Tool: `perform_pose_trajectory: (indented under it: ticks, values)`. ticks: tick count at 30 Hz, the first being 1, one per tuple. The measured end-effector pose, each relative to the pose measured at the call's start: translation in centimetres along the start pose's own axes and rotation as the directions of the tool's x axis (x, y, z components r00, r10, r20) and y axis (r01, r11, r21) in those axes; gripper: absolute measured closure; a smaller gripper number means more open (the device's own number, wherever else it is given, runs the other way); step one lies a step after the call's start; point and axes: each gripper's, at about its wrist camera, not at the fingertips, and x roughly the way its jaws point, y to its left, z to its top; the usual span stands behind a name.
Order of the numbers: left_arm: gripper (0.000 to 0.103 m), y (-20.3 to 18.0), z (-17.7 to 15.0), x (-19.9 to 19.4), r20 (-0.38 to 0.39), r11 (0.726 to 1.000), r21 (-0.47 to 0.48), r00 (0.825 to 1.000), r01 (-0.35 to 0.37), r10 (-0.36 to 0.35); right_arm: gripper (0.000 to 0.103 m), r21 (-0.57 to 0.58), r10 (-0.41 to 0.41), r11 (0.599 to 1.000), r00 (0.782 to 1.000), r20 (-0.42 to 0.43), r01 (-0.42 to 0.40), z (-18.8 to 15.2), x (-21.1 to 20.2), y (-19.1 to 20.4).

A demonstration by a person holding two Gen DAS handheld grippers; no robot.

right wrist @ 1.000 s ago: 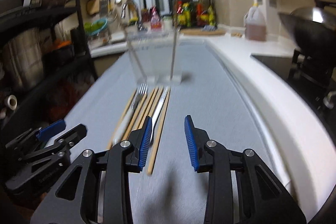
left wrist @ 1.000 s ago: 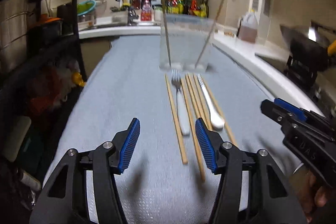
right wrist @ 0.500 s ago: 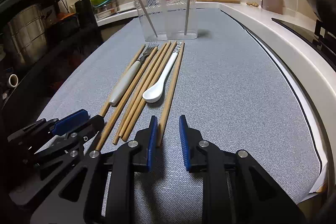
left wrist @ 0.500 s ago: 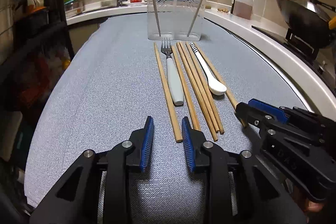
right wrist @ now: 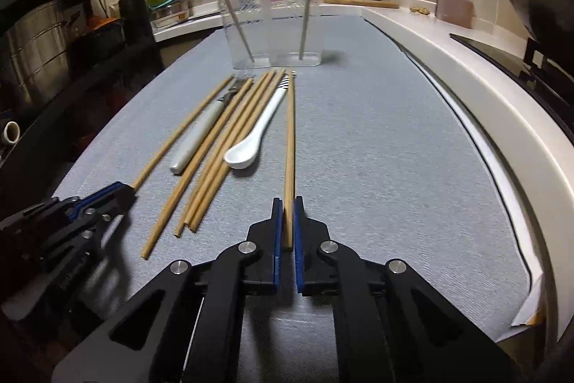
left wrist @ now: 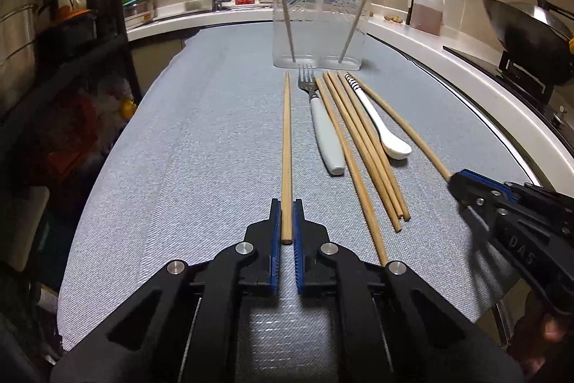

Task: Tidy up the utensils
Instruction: 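Lower the right tool onto a wooden chopstick while the left tool grasps another, then lift both chopsticks and carry them above the clear container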

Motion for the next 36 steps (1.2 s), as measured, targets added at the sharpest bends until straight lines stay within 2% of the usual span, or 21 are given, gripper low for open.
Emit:
perform_pose_trajectory:
  ticks: [3,7,10,16,18,24,36]
  values:
    - [0.096,0.0,0.0,0.0,-0.004,1.000,0.002,1.000,-0.010,0.010,0.097,0.011,-0.029,1.000,1.000,0.003,0.029,-0.4,-0.3,-0.9]
    - [0.096,-0.2,0.0,0.2,0.009,1.000,0.008,1.000,-0.021,0.021,0.096,0.018,-0.016,1.000,1.000,0.007,0.016,-0.4,-0.3,-1.3]
    - [0.091,-0.3,0.1,0.4,0.016,1.000,0.004,0.999,-0.030,0.030,0.095,0.008,-0.011,1.000,1.000,0.009,0.011,-0.3,-0.1,-1.2]
    - [0.092,-0.8,0.2,0.7,0.034,0.999,0.028,0.998,-0.045,0.044,0.095,0.002,-0.003,1.000,1.000,0.014,0.003,-0.3,0.0,-1.2]
    - [0.096,-0.7,0.2,0.6,0.033,0.999,0.024,0.999,-0.032,0.032,0.097,0.005,-0.007,1.000,1.000,0.015,0.007,-0.3,-0.1,-1.3]
    - [0.096,0.2,0.2,0.2,0.035,0.999,-0.010,0.998,-0.043,0.044,0.097,0.045,-0.052,0.998,0.998,0.020,0.051,-0.5,-0.4,-1.8]
    - [0.096,-0.2,0.1,0.9,0.036,0.998,-0.011,0.998,-0.058,0.058,0.096,0.033,-0.047,0.998,0.999,0.027,0.046,-0.5,-0.3,-1.8]
